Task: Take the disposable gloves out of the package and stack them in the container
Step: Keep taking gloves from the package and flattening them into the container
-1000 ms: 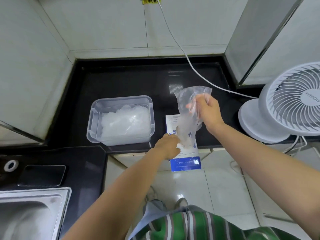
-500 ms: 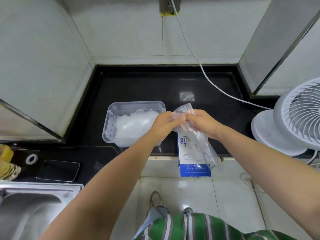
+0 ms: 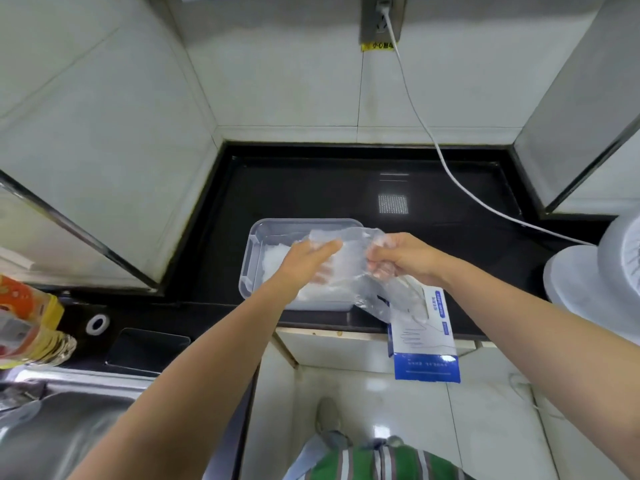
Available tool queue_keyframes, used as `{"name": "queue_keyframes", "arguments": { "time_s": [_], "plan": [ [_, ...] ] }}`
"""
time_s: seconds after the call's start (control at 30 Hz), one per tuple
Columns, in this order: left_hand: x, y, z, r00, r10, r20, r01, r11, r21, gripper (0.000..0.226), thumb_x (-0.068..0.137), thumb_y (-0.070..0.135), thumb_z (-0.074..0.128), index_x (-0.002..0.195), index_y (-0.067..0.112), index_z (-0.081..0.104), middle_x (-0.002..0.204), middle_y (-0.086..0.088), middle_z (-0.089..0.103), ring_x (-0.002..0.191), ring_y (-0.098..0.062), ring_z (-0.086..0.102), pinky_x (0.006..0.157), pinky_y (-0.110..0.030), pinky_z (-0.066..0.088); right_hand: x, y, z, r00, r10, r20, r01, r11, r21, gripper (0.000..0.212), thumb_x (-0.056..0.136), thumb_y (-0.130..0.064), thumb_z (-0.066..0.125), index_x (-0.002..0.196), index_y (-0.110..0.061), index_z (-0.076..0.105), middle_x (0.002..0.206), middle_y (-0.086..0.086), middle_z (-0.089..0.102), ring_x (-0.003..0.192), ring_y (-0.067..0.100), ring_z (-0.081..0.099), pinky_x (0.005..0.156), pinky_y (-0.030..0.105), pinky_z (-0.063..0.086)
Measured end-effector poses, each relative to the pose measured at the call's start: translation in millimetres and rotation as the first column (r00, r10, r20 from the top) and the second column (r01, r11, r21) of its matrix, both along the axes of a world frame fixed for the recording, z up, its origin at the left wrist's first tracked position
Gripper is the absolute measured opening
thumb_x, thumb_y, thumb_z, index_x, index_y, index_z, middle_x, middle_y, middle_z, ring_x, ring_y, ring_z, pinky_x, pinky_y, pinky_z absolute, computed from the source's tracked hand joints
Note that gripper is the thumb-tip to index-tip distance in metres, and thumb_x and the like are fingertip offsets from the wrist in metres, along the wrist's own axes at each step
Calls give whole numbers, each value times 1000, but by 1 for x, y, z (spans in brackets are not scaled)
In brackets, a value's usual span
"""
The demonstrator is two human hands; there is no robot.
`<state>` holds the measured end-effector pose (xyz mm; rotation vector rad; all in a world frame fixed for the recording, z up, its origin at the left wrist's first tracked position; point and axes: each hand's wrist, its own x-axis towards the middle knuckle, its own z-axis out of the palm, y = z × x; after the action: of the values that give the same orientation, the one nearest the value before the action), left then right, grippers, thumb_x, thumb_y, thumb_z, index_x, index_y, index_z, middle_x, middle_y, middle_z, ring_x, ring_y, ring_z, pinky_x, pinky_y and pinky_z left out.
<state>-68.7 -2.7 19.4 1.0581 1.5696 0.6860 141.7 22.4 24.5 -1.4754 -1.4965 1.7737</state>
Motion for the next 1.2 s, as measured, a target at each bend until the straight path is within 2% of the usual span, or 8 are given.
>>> {"name": "queue_keyframes", "arguments": {
  "time_s": [0.1,0.27,0.43,0.53,0.63,0.73,1.0,1.2],
  "plan": [
    [-7,9,-4,988,110,-113,-106,994,40,21,97,29,52,95,12,64,72,-2,62,58,-10,58,44,-11,43,-25,7,1,999,-5,37,5,1000,-4,9,90,-3,64,84,-10,64,64,1,64,47,4,53,47,17,37],
    [-39,15,-23,928,138,-347,-75,979,189,21,103,25,39,92,18,56,70,-4,53,57,-9,48,47,-17,41,-40,19,-10,959,-277,65,274,960,58,10,88,4,62,83,-4,64,60,5,58,47,12,51,44,18,45],
    [-59,20,-36,825,118,-553,43,962,268,25,102,26,38,99,7,54,83,-7,56,78,-24,53,73,-35,45,-53,35,-24,858,-450,249,234,773,590,18,86,-8,67,99,-19,64,100,-1,57,88,14,58,80,24,48],
    [-59,28,-41,746,47,-665,122,971,206,26,103,22,35,112,4,51,96,-16,63,91,-34,61,79,-42,47,-78,33,-18,931,-319,176,106,699,707,16,87,-7,63,95,-20,66,98,-5,57,79,3,56,74,15,45],
    [-60,35,-49,620,-32,-784,187,976,108,29,102,18,43,130,9,43,103,-12,64,86,-25,66,75,-32,57,-102,31,-33,947,-19,322,-165,828,535,17,89,-9,64,104,-18,64,97,0,60,73,6,56,72,21,48],
    [-66,40,-57,555,-100,-826,228,973,36,45,101,18,48,142,12,31,105,-8,63,75,-13,61,64,-20,53,-113,32,-58,778,231,584,-408,893,191,49,91,-21,67,136,-25,46,121,5,49,90,17,56,85,25,46],
    [-51,45,-63,373,-15,-928,538,818,203,41,89,7,57,129,15,48,126,-7,51,112,-21,49,95,-28,43,-128,35,-80,642,348,684,-469,883,-9,78,92,-23,66,154,-29,19,156,10,15,127,27,50,103,32,43],
    [-60,57,-90,407,-522,-750,504,813,-293,74,88,29,68,147,23,22,148,-15,29,119,-32,52,88,-34,49,-128,38,-90,599,384,703,-500,865,-46,86,90,-26,68,156,-29,12,161,9,7,143,30,31,114,37,36]
  ]
}}
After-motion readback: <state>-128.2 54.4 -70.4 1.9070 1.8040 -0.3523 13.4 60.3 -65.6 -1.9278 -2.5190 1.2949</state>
